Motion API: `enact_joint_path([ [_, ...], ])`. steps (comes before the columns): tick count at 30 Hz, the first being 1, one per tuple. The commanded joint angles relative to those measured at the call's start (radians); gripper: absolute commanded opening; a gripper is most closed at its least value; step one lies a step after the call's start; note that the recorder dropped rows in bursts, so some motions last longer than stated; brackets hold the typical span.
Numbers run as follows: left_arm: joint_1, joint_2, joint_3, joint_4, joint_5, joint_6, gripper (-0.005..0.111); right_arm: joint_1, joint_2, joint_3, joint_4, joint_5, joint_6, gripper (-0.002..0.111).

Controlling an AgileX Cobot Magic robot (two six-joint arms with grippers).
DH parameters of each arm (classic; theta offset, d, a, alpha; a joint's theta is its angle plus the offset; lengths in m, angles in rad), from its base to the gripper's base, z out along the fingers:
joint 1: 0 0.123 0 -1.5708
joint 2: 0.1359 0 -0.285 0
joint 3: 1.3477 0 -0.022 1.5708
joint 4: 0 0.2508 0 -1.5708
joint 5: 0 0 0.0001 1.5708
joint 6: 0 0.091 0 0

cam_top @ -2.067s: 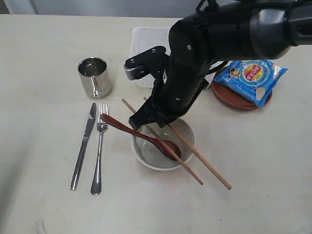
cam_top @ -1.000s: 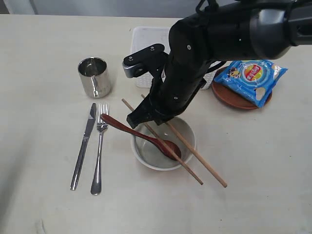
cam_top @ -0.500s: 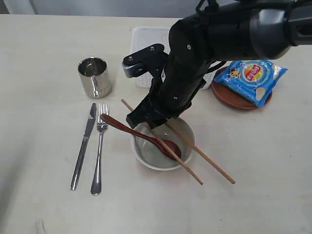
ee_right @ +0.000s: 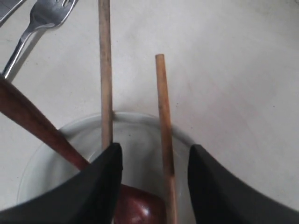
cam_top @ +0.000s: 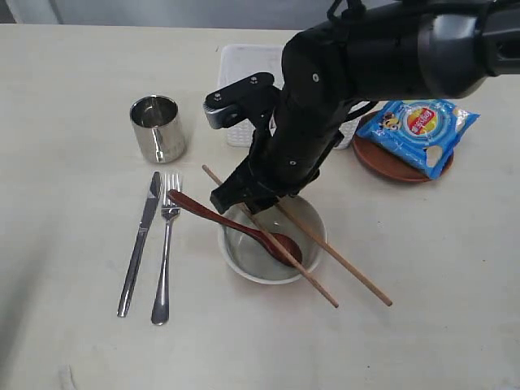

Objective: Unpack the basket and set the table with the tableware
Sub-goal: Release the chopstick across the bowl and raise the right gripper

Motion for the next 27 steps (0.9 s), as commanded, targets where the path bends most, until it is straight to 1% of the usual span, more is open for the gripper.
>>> enact_joint_path([
  [1, 0.0, -0.003, 0.002, 0.005, -0.008, -0.003, 0.0, 0.0, -0.055, 0.001, -0.002, 0.011, -0.013, 0.044],
  [4, 0.0, -0.003, 0.002, 0.005, -0.008, -0.003, 0.0, 0.0, -0.096, 0.001, -0.01, 0.035, -0.013, 0.044],
  [9, 0.0, -0.003, 0.002, 0.005, -0.008, -0.003, 0.0, 0.0, -0.158, 0.001, -0.033, 0.136, 0.025, 0.044],
  [14, 0.0, -0.003, 0.002, 0.005, -0.008, -0.003, 0.0, 0.0, -0.181, 0.001, -0.104, 0.367, 0.067, 0.044],
  [16, 0.0, -0.003, 0.002, 0.005, -0.008, -0.003, 0.0, 0.0, -0.2, 0.005, -0.104, 0.418, 0.067, 0.044],
  [19, 0.0, -0.003, 0.002, 0.005, -0.008, -0.003, 0.0, 0.0, -0.257, 0.047, -0.104, 0.418, 0.067, 0.044],
  [22, 0.0, -0.003, 0.002, 0.005, -0.008, -0.003, 0.0, 0.0, -0.341, 0.127, -0.108, 0.407, 0.067, 0.044],
  [27, 0.0, -0.003, 0.002, 0.005, -0.008, -0.003, 0.0, 0.0, -0.48, 0.34, -0.094, 0.239, 0.067, 0.044],
])
